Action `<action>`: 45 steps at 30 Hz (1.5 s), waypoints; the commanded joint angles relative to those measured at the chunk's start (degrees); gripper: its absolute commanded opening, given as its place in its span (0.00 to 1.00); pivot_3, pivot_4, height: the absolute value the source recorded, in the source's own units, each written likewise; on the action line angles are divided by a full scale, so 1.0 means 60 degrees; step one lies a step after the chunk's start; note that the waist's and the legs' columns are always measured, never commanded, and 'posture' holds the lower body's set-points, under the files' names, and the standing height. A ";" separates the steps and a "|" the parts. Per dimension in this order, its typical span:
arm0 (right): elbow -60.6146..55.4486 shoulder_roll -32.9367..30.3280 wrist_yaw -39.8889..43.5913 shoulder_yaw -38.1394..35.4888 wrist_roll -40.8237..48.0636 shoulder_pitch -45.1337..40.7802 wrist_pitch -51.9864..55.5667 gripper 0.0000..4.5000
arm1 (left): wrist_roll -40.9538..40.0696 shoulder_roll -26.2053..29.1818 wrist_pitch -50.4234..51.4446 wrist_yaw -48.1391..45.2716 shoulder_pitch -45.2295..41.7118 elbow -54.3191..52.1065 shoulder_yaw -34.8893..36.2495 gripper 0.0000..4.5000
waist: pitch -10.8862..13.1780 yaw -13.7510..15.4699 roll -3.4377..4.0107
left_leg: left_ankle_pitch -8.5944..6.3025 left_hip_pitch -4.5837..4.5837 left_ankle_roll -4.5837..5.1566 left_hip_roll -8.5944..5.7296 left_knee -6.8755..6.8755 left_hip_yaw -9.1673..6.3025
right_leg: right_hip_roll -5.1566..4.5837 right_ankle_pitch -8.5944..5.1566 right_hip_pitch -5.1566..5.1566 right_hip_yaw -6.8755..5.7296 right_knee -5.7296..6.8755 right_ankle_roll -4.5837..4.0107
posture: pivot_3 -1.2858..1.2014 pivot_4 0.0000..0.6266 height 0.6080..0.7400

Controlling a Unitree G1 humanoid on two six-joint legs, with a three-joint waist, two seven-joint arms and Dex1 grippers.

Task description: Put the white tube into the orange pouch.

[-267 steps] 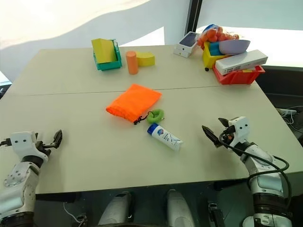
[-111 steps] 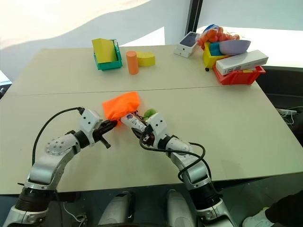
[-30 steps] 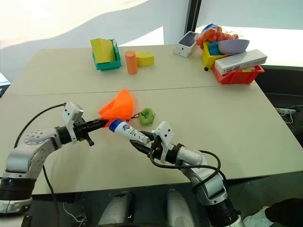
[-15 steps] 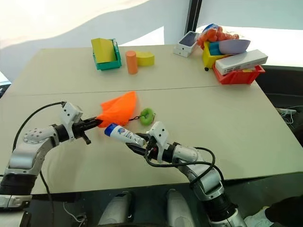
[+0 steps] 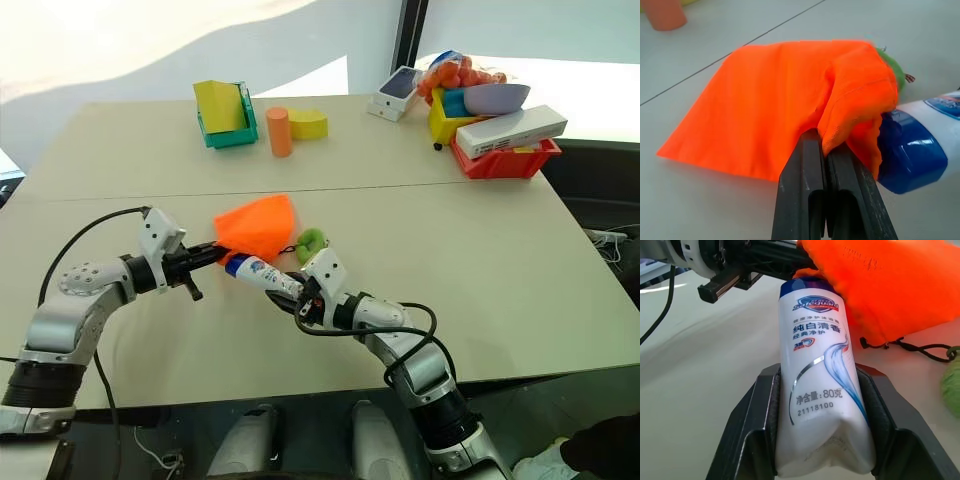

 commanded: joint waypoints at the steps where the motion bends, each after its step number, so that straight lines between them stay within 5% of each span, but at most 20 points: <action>1: -0.0135 0.0206 -0.0437 -0.0544 -0.0070 -0.0076 -0.0460 0.38 | 0.0200 -0.0060 -0.0368 0.0060 -0.0173 -0.0186 -0.0100 0.00 | 0.0000 0.0000 0.0000 | 0.0000 0.0000 0.0000 0.0000 0.0000 0.0000 | 0.0000 0.0000 0.0000 0.0000 0.0000 0.0000 | 0.52 0.24 1.00; 21: -0.1640 0.0219 -0.0303 -0.1060 0.0984 0.0672 -0.0360 0.38 | 0.0795 -0.0655 -0.1032 0.0268 -0.0802 0.0771 -0.0427 0.00 | 0.0000 -0.0006 0.0000 | 0.0000 0.0000 0.0000 0.0000 0.0001 -0.0001 | 0.0003 0.0010 0.0001 0.0000 0.0005 0.0018 | 0.52 0.24 1.00; 34: -0.1593 -0.0238 0.0095 -0.0522 0.0760 0.0513 -0.0185 0.38 | 0.0279 -0.0907 -0.0716 0.0179 -0.0868 0.0614 -0.0157 0.00 | 0.0000 -0.0005 0.0000 | 0.0000 0.0002 0.0000 0.0000 0.0001 -0.0001 | 0.0003 0.0010 0.0001 0.0000 0.0006 0.0017 | 0.52 0.24 1.00; 45: -0.0455 0.0356 -0.0778 -0.0654 0.0131 -0.0194 -0.0446 0.38 | 0.0203 -0.0774 -0.0648 -0.0023 -0.0719 0.0282 -0.0248 0.00 | 0.0000 -0.0007 0.0000 | 0.0000 0.0002 0.0000 0.0000 0.0002 -0.0001 | 0.0004 0.0011 0.0001 0.0000 0.0007 0.0018 | 0.52 0.24 1.00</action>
